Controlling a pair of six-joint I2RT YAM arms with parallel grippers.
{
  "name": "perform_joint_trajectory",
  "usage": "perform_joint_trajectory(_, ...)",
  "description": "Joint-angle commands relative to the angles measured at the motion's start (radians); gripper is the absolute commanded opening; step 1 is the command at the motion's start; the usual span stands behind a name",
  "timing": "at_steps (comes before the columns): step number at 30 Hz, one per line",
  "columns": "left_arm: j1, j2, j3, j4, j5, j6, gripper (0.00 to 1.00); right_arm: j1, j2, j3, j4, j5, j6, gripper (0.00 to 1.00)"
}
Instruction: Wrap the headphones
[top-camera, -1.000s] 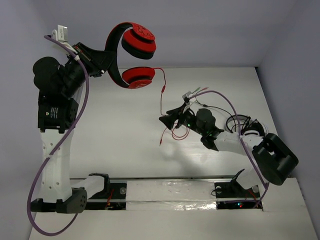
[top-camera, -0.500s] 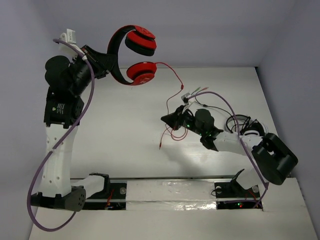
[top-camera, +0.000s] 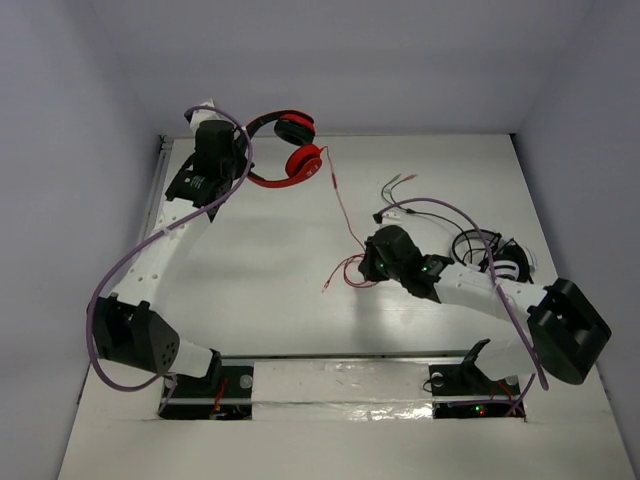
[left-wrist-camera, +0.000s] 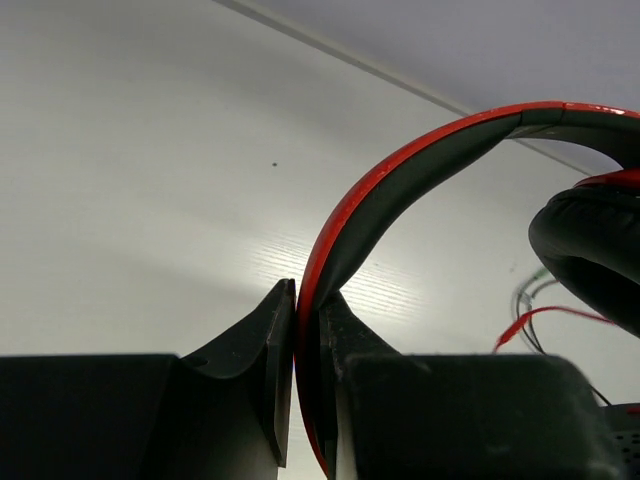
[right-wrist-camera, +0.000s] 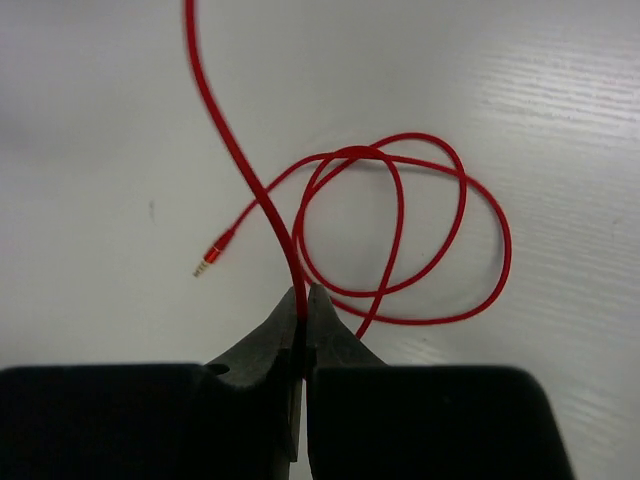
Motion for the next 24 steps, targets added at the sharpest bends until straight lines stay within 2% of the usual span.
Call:
perform_joint_trajectory(1, -0.036, -0.054, 0.003, 0.127, -0.117, -0.001, 0.00, 0.070, 0.047, 0.098, -0.195, 0.071, 0.005, 0.00)
perform_joint_trajectory(5, -0.101, -0.051, -0.067, 0.154, -0.207, -0.004, 0.00, 0.194, 0.135, 0.229, -0.318, 0.126, -0.021, 0.00)
perform_joint_trajectory(9, -0.165, -0.036, -0.153, 0.185, -0.285, -0.018, 0.00, 0.330, 0.138, 0.377, -0.424, 0.177, -0.052, 0.00)
perform_joint_trajectory(13, -0.220, -0.034, -0.234, 0.240, -0.328, -0.023, 0.00, 0.392, 0.096, 0.457, -0.548, 0.208, -0.064, 0.00)
perform_joint_trajectory(19, -0.298, -0.083, -0.426, 0.421, -0.224, 0.017, 0.00, 0.392, 0.030, 0.537, -0.674, 0.225, -0.126, 0.00)
perform_joint_trajectory(24, -0.299, -0.119, -0.503, 0.470, -0.043, 0.062, 0.00, 0.392, 0.003, 0.628, -0.751, 0.278, -0.182, 0.00)
